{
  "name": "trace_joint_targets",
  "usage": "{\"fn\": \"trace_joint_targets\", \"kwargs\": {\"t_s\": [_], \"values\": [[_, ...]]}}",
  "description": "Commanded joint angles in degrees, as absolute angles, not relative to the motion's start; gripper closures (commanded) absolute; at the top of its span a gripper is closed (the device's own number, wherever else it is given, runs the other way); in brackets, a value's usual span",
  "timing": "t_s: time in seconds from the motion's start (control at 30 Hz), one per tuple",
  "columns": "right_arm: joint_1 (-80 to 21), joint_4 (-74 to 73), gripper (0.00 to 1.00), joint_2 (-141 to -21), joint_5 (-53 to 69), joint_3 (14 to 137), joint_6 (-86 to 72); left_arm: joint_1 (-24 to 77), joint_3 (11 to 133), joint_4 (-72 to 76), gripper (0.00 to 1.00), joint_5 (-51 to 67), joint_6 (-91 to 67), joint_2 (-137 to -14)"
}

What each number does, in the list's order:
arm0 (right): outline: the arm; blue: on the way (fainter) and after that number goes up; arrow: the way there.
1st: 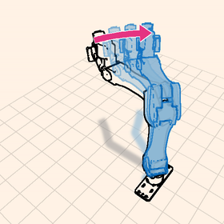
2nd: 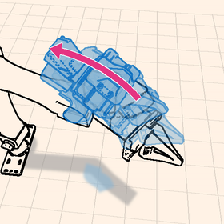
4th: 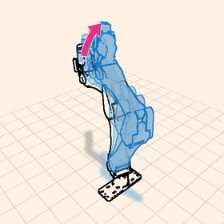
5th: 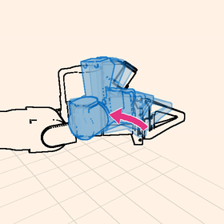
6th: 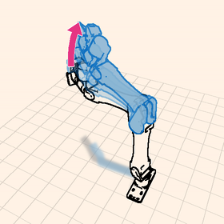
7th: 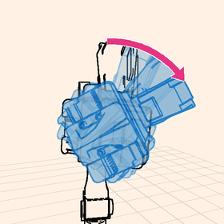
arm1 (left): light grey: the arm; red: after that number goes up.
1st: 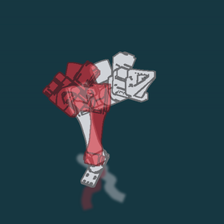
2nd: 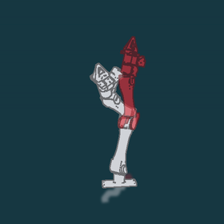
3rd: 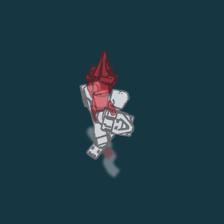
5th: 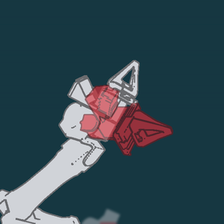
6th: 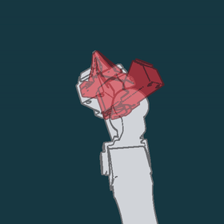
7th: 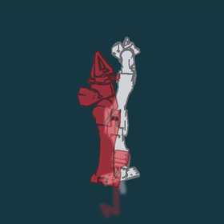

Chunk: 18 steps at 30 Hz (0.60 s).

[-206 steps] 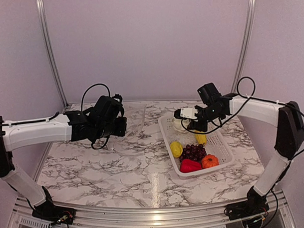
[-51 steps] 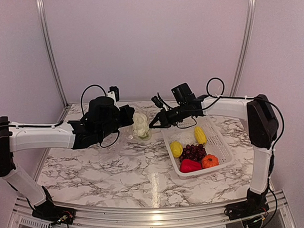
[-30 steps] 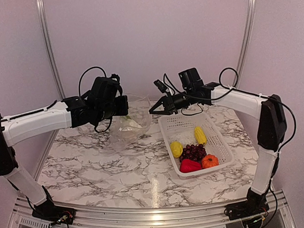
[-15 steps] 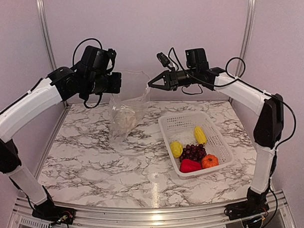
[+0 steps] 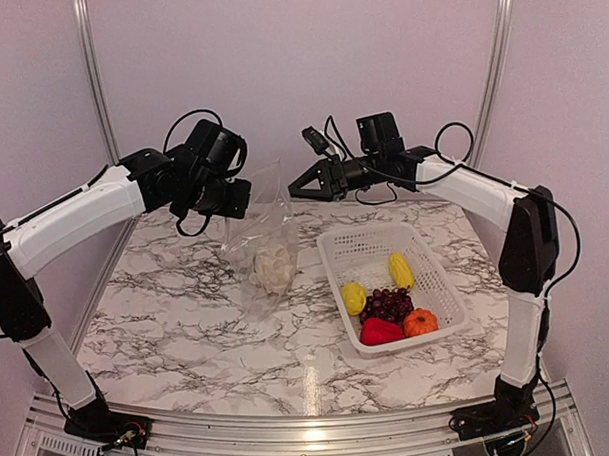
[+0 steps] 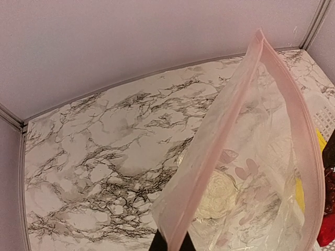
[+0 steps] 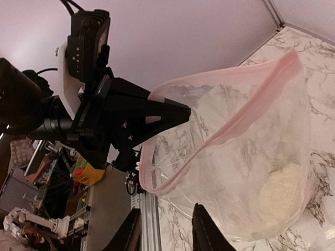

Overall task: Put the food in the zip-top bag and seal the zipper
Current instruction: Adjust the zipper food storage bag at the center of the board, then pick up the fake fruit from the bin.

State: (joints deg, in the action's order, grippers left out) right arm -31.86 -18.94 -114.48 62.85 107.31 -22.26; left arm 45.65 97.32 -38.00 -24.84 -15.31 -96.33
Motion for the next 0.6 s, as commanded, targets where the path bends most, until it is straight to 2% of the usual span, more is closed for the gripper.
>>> {"fn": "trace_joint_targets", "kwargs": {"t_s": [0.0,0.13,0.37,0.57], "values": [[-29.7,-22.8,0.62,-109.5,62.5,105.4,-15.5,44.8,97.1,-37.3,1.00,-23.6,-15.4,-94.3],[-24.0,-25.0,0.55,-105.5,60.8,101.9,-9.9,43.6,97.3,-37.4,1.00,-24.2,-13.8,-92.2],[-16.6,-41.9,0.56,-102.4,48.4,100.4,14.1,41.2,99.3,-40.9,1.00,-28.5,-7.2,-88.1],[-15.0,-46.3,0.57,-100.2,41.2,91.7,26.0,41.3,96.6,-40.1,1.00,-19.9,-8.1,-88.1]]}}
